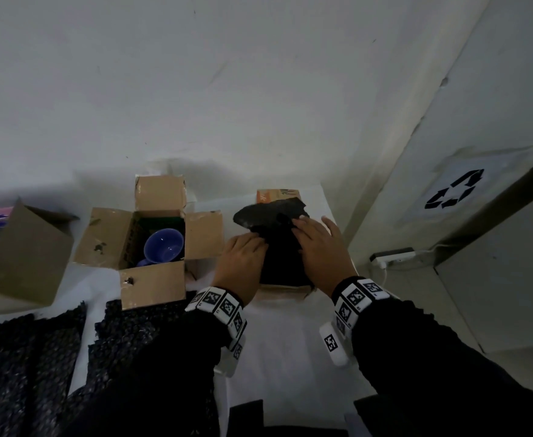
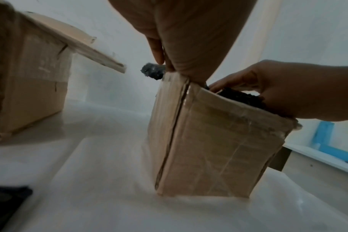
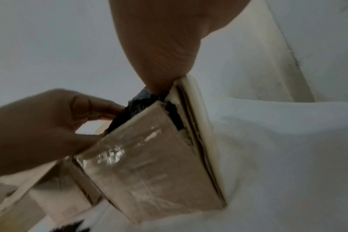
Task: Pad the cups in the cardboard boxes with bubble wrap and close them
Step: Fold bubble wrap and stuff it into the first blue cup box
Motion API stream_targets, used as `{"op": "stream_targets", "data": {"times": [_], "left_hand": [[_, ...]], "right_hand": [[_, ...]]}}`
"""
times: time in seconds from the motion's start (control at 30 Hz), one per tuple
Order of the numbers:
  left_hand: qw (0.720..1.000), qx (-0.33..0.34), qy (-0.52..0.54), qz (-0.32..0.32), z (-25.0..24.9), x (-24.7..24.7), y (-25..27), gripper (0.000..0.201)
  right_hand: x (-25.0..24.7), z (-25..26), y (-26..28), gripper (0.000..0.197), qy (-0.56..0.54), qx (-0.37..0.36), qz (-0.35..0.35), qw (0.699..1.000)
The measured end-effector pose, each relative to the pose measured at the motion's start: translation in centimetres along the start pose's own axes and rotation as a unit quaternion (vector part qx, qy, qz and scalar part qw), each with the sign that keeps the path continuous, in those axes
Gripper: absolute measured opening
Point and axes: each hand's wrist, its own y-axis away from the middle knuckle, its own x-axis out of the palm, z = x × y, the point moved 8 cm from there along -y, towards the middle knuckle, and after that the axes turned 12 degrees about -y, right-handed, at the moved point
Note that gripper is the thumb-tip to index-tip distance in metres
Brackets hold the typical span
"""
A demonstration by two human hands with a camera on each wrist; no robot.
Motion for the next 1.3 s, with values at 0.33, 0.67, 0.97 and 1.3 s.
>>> {"op": "stream_targets", "data": {"times": [0.33, 0.67, 0.97, 1.3], "left_hand": [[0.980, 0.010, -0.167, 0.110, 0.1, -0.3, -1.7, 0.061], [0.979, 0.042, -0.149, 0.133, 0.9, 0.1, -2.3, 0.058], [0.974, 0.035, -0.153, 0.164, 0.4, 0.6, -3.1, 0.066], [0.978, 0.022, -0.127, 0.163, 1.4, 0.3, -2.3, 0.066]], "right_hand": [[1.0, 1.4, -0.8, 0.032, 0.111, -0.031, 0.078, 0.990], [2.3, 0.4, -1.6, 0.031, 0.128, 0.000, 0.110, 0.986], [3.5, 0.1, -1.9, 0.046, 0.106, 0.009, 0.178, 0.978], [2.5, -0.1, -1.4, 0.045, 0.098, -0.003, 0.099, 0.990]]}}
